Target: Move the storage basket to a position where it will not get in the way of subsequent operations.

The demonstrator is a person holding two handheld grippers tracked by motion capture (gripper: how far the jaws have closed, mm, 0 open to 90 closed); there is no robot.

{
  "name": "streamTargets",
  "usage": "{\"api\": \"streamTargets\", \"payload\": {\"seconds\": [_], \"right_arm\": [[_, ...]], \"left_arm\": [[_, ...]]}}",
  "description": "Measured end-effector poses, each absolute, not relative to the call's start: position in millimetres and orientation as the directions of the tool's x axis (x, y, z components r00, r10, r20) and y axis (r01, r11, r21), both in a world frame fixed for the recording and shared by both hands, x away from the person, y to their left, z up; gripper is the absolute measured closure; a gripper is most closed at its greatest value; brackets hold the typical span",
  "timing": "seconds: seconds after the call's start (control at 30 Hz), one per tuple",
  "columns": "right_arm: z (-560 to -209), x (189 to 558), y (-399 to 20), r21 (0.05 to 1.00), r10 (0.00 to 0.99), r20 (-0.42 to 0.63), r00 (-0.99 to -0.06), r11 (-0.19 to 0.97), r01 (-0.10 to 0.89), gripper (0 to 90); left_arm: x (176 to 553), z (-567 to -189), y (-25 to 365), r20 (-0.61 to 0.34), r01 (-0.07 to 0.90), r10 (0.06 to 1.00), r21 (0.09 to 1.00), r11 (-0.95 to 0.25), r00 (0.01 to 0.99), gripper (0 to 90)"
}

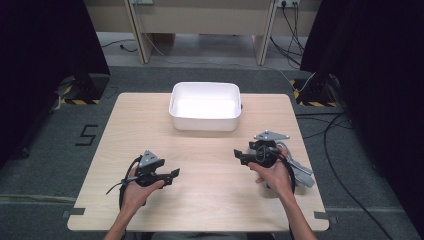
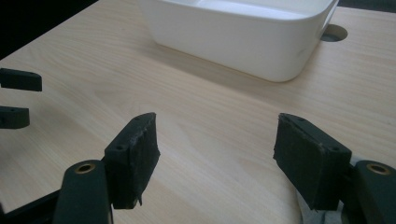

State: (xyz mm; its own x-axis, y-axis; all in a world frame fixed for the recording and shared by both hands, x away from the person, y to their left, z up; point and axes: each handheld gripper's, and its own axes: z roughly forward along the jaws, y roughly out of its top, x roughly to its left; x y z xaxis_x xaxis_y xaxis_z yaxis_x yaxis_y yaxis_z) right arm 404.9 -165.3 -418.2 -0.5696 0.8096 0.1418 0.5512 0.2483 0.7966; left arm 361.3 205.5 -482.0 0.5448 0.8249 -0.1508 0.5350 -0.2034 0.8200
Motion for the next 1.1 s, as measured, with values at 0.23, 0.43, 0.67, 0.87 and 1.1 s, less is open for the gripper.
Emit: {"api": "streamTargets", "payload": {"seconds": [0.23, 0.43, 0.67, 0.87, 1.1], "right_arm": [[-421.4, 397.9, -172.4, 0.791, 0.804, 0.147, -0.576, 0.254, 0.557, 30.2], [-417.9, 393.7, -181.8, 0.799, 0.813, 0.127, -0.569, 0.257, 0.544, 29.6], [-414.1, 390.9, -199.5, 0.806, 0.829, 0.133, -0.544, 0.229, 0.546, 29.2], [-412.2, 387.0, -206.6, 0.808, 0.835, 0.123, -0.536, 0.23, 0.543, 27.7], [-411.7, 384.3, -216.1, 0.806, 0.845, 0.108, -0.523, 0.234, 0.543, 26.3]], "left_arm": [[358.1, -490.4, 205.5, -0.14, 0.543, 0.823, 0.808, -0.227, 0.551, 26.0], [353.0, -497.8, 211.1, -0.103, 0.547, 0.836, 0.797, -0.255, 0.54, 25.5], [347.0, -510.9, 223.1, -0.107, 0.574, 0.848, 0.779, -0.253, 0.519, 23.6], [339.3, -517.2, 233.7, -0.088, 0.589, 0.86, 0.764, -0.265, 0.502, 21.2], [331.7, -520.5, 230.6, -0.049, 0.59, 0.855, 0.744, -0.313, 0.516, 18.5]]}}
